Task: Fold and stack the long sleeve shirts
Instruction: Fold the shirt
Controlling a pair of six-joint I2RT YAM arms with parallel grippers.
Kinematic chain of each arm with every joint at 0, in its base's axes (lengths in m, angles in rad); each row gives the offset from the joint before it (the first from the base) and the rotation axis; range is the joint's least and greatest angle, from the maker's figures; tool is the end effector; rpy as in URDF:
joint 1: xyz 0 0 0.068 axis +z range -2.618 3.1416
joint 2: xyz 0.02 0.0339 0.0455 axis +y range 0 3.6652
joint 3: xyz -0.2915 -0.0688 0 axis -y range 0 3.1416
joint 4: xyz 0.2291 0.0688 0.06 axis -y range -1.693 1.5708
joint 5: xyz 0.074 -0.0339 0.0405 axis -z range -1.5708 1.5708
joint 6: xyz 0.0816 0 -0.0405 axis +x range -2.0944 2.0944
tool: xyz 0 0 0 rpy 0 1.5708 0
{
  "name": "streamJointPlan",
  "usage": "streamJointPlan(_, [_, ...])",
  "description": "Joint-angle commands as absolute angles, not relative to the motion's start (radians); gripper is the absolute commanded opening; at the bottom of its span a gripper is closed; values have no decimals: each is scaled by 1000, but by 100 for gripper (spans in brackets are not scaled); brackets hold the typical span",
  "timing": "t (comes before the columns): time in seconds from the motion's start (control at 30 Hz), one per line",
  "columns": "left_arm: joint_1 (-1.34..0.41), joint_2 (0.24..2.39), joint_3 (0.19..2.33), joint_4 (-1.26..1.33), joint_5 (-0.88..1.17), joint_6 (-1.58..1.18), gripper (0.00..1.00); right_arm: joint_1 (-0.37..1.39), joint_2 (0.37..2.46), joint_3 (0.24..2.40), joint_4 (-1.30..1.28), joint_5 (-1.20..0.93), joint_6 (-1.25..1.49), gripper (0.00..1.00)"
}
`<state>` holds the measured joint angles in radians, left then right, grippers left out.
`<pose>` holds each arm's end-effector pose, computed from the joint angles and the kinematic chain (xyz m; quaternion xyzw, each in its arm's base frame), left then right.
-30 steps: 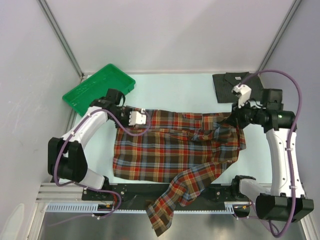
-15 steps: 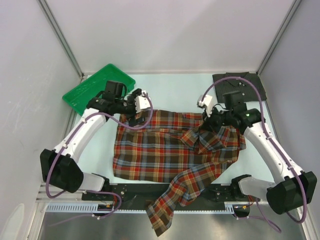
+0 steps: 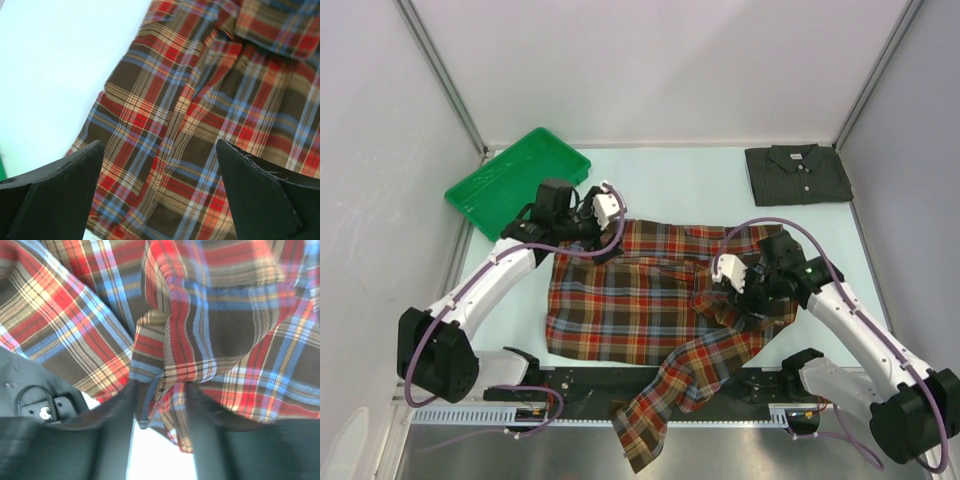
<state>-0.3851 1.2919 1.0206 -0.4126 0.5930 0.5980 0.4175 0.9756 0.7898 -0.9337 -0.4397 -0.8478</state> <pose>0.2483 -0.1498 0.3006 0.5183 0.7024 -0.2188 0.4361 0.1297 0.0955 0.2385 -0.6018 0.7382 0.1610 0.2587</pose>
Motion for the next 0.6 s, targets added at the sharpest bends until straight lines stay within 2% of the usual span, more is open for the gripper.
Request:
streamJointPlan(0.0, [-385, 1256, 1020, -278, 531, 364, 99, 408, 1031, 817, -966, -348, -876, 58])
streamJointPlan(0.03, [-382, 1265, 1031, -291, 535, 357, 99, 407, 1038, 837, -969, -348, -862, 75])
streamJointPlan(0.07, [-374, 1272, 1057, -319, 535, 357, 99, 408, 1043, 857, -968, -353, -850, 83])
streamJointPlan(0.13, [-356, 1281, 1077, -340, 543, 321, 100, 448, 1051, 914, -930, -356, -795, 93])
streamJointPlan(0.33, [-259, 1278, 1126, -351, 538, 173, 100, 647, 1167, 965, -839, -272, -723, 92])
streamJointPlan(0.57, [-196, 1207, 1182, -339, 503, 66, 99, 707, 1325, 966, -825, -224, -807, 86])
